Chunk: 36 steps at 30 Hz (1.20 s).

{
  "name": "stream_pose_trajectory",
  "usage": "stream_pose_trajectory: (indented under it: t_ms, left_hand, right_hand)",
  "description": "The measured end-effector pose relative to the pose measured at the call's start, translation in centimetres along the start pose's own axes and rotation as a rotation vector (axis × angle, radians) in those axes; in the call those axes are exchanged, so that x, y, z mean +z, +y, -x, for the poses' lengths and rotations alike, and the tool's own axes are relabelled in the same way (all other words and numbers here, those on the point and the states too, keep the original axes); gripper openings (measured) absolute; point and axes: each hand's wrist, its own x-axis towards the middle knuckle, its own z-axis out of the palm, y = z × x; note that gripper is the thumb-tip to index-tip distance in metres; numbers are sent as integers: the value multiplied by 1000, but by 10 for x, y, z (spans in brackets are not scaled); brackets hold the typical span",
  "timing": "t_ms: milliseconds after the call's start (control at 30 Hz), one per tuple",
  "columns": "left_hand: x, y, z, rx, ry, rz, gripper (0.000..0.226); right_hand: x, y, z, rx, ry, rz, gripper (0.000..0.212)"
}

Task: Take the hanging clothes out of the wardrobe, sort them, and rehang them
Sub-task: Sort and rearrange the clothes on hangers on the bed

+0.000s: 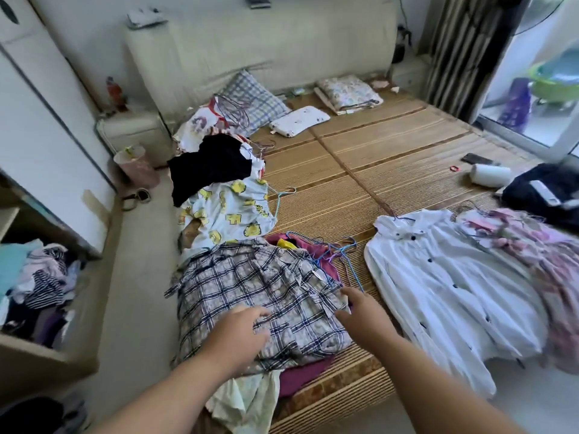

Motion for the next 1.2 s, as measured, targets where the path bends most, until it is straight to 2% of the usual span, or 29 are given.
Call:
stream_pose_trajectory:
  t_ms: [233, 400, 500, 733, 900, 1033, 1133, 1200]
  left_hand:
    - [20, -25, -133, -87, -97, -4, 39]
    - [56, -59, -203, -59, -165, -30, 44]
    - [92, -86, -236, -72, -230, -43, 47]
    - [164, -147, -275, -68, -366, -134, 52]
    - [167, -155, -274, -42, -426, -164, 55]
    - [127, -130, -277, -4, -338, -136, 54]
    - [80, -101, -281, 48, -200, -127, 57]
    - [42, -77, -279, 78, -88, -120, 62]
  right_hand:
    - [33, 12, -119, 113, -95, -40, 55]
    - [68, 31, -188, 197, -153, 13, 56]
    - [94, 49, -230, 258, -171, 32, 37]
    - [151, 86, -286, 325, -47, 189, 26]
    - [152, 86, -281, 327, 46, 63, 15]
    - [128, 68, -251, 272, 91, -70, 12]
    - [100, 41, -228, 188, 168, -103, 15]
    - [76, 20, -209, 128, 203, -108, 9]
